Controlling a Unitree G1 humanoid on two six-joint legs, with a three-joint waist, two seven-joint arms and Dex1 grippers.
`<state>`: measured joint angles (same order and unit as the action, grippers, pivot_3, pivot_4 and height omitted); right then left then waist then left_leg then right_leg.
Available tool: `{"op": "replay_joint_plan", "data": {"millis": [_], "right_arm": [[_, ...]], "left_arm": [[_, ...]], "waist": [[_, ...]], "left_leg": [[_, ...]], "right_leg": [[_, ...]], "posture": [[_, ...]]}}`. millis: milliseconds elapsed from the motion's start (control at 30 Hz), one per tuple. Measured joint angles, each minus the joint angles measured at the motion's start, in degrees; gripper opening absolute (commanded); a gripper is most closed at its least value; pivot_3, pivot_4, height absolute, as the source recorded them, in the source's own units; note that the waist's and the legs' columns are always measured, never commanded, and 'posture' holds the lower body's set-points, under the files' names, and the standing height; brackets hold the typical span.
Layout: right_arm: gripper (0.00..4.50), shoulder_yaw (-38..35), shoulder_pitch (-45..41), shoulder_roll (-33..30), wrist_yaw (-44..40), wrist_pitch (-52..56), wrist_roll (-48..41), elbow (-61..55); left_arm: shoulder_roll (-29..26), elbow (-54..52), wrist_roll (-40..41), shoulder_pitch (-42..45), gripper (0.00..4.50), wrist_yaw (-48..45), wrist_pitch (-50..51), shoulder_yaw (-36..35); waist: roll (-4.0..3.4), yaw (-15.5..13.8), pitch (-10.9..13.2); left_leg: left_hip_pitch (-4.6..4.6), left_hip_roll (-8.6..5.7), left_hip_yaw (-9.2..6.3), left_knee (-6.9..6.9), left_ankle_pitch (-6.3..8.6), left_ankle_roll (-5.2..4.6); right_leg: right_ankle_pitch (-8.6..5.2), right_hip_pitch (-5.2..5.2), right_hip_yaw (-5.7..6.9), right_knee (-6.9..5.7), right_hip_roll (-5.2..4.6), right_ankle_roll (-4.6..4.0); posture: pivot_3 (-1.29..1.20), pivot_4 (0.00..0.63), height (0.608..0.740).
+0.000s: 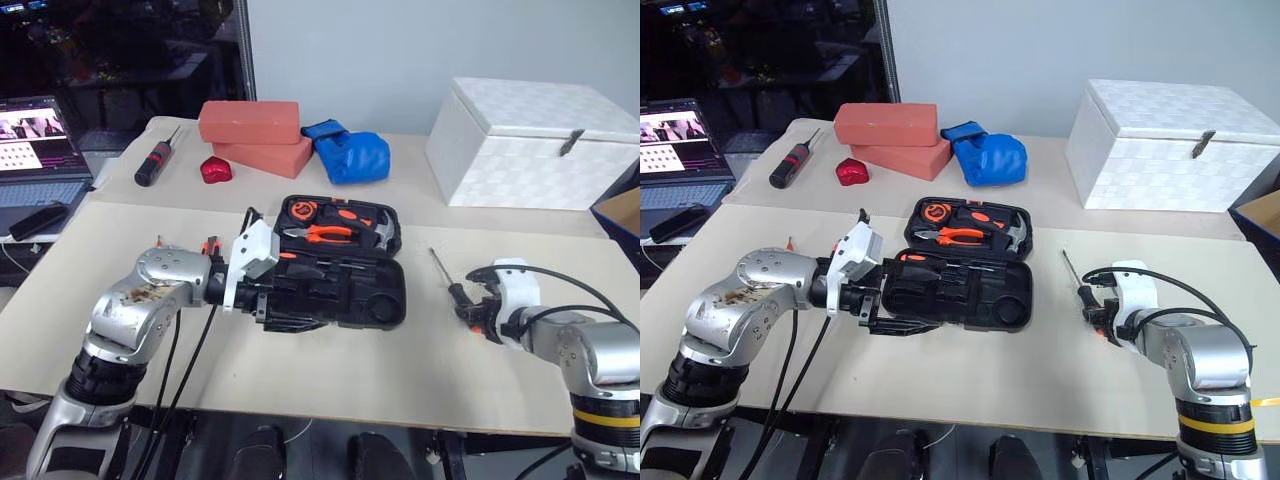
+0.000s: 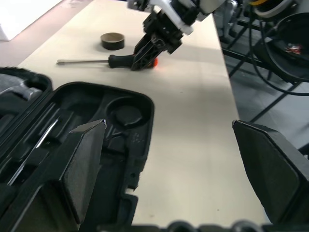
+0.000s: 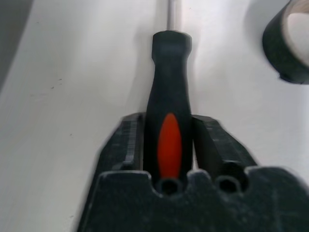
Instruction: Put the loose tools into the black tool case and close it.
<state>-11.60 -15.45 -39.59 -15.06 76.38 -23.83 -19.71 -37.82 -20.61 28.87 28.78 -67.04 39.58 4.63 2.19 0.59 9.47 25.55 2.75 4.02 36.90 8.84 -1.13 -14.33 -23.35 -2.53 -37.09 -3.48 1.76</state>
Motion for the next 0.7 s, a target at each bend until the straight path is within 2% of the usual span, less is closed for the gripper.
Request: {"op": "replay_joint_plan", "data": {"millis": [100,233,300,400,533,600,700], "right_arm": [[1.04,-0.8,3.0,-4.0,-3.9,-6.6,0.4,-3.0],[1.04,-1.3,1.4,-8.6,-13.9,-16.9,-1.1,-4.5],[1.04,1.1,-1.9,-11.3,-19.1,-21.0,-1.4,-4.5],[1.04,10.2,-9.2,-13.0,-27.0,-29.0,1.3,-2.0],[1.04,28.2,-20.2,-9.3,-40.2,-45.0,10.5,9.7],[1.04,31.8,-22.6,-7.4,-42.4,-47.4,12.9,13.9],[1.04,37.2,-28.0,-3.5,-45.7,-52.9,18.6,24.2]], "left_arm": [[1.8,-0.6,0.0,-3.8,4.5,3.7,-3.6,-3.6],[-3.1,-2.3,4.4,-8.8,4.5,1.3,-3.1,-7.9],[-5.7,-3.5,7.8,-11.2,4.5,0.2,-1.7,-11.6],[-9.2,-5.6,10.6,-15.8,4.5,-1.1,-1.5,-16.1],[-11.3,-7.4,12.8,-22.2,4.5,-0.5,-0.6,-21.2],[-11.4,-7.7,13.3,-23.1,4.5,0.3,-0.5,-22.2],[-11.4,-10.0,14.7,-25.5,4.5,2.3,0.2,-24.2]], "waist": [[-0.01,0.0,0.0],[-0.04,1.1,0.0],[-0.06,1.5,0.0],[-0.08,2.0,0.0],[-0.08,1.8,0.1],[-0.07,1.4,0.1],[-0.08,0.5,0.1]], "left_leg": [[0.03,-0.01,0.01,0.0,0.08,-0.1],[-0.05,0.11,0.05,0.0,0.08,-0.1],[-0.12,0.15,0.02,-0.02,0.08,-0.1],[-0.27,0.19,0.06,-0.03,0.09,-0.08],[-0.28,0.18,0.14,-0.04,0.09,-0.08],[-0.24,0.16,0.14,-0.04,0.09,-0.07],[0.18,0.09,0.38,-0.04,0.09,-0.08]], "right_leg": [[-0.03,0.01,-0.02,0.07,-0.04,0.04],[-0.08,-0.01,-0.02,0.08,0.06,0.11],[-0.19,0.02,0.0,0.05,0.05,0.24],[-0.39,0.08,-0.01,0.09,-0.01,-0.13],[-0.35,0.02,-0.01,0.11,-0.09,-0.2],[-0.19,-0.01,0.02,0.09,-0.13,-0.51],[-0.15,-0.52,0.02,0.0,-0.32,-0.45]], "posture": [[0.0,0.15,0.74],[0.0,0.15,0.74],[0.0,0.15,0.74],[0.0,0.15,0.74],[0.0,0.15,0.74],[0.0,0.15,0.74],[0.0,0.15,0.74]]}}
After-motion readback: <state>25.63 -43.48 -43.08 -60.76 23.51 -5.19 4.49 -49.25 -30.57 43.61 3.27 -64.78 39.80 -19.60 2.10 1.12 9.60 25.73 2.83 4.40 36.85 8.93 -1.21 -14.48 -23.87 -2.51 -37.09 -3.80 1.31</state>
